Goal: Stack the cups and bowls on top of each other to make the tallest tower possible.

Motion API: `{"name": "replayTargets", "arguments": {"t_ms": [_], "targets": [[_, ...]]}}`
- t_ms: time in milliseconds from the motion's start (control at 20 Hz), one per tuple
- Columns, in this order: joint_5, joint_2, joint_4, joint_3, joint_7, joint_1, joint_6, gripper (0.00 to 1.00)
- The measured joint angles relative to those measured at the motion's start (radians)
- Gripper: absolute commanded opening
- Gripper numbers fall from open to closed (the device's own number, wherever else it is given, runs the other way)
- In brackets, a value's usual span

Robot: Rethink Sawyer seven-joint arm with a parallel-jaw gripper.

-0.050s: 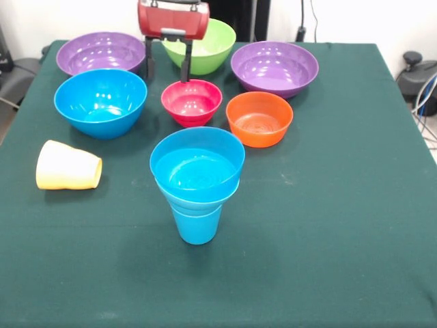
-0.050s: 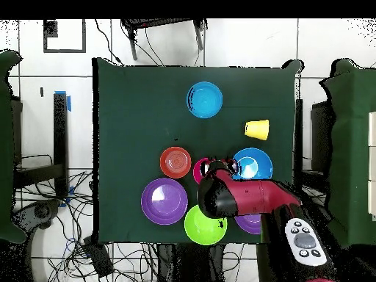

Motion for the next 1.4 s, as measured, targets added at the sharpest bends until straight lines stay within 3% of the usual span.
{"name": "replayTargets", "arguments": {"t_ms": [750, 1400], "targets": [[-0.065, 0.085, -0.117, 0.083, 0.0, -0.052, 0.008, 1.0], [-0.113, 0.14, -0.152, 0.107, 0.0, -0.08, 0.041, 1.0]]}}
